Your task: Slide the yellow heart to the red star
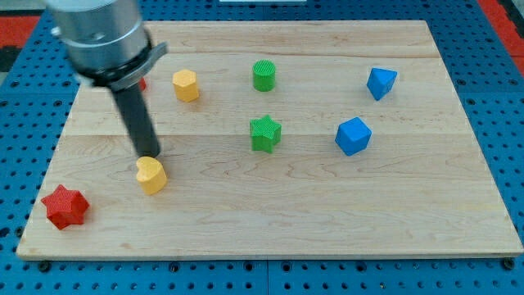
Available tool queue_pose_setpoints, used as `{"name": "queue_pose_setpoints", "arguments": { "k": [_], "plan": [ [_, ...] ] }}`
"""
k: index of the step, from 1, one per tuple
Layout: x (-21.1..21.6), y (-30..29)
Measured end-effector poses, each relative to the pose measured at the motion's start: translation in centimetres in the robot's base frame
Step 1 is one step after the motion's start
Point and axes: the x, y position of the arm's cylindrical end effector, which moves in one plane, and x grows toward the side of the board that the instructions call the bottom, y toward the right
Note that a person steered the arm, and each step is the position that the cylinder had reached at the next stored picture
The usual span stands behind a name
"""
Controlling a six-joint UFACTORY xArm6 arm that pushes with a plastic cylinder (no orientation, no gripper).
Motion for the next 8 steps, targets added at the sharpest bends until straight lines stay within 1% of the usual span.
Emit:
{"name": "queue_pose_setpoints", "arguments": {
  "k": [1, 2, 3, 4, 5, 6, 7, 8],
  "plan": [
    [2.8, -0.3],
    [1.1, -0.2],
    [-0.7, 3.3],
    [0.1, 7.9],
    [3.0, 6.9],
    [5.4, 2.5],
    [5.8, 0.3],
    [5.8, 1.3]
  ]
}}
